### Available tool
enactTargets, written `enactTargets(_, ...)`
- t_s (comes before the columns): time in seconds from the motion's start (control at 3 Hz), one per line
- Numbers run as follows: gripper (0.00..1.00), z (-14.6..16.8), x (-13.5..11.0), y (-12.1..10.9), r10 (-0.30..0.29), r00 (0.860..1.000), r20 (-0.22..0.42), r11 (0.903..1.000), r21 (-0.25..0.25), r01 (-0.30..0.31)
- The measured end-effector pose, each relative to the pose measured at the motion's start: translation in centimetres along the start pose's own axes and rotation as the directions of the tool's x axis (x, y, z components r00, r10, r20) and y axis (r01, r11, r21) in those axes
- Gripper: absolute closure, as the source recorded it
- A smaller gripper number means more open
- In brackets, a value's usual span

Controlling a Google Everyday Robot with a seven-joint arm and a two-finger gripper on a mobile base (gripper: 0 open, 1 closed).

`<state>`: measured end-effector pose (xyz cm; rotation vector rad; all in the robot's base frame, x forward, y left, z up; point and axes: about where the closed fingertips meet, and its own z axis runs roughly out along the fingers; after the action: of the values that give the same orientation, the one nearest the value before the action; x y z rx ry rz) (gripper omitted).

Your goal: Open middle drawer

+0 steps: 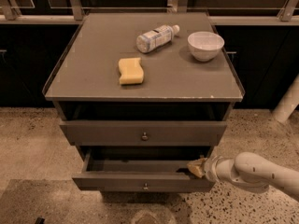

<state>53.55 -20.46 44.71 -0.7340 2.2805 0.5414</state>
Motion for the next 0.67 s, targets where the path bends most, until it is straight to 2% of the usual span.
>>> enactTargets(0.33,1.00,1.16,1.50,0.55,-0.012,0.999,-0.032,0.9988,-0.047,0.011)
enactTargets(0.67,1.00,1.10,2.50,0.85,-0.085,0.994,-0.075,0.9889,-0.128,0.075)
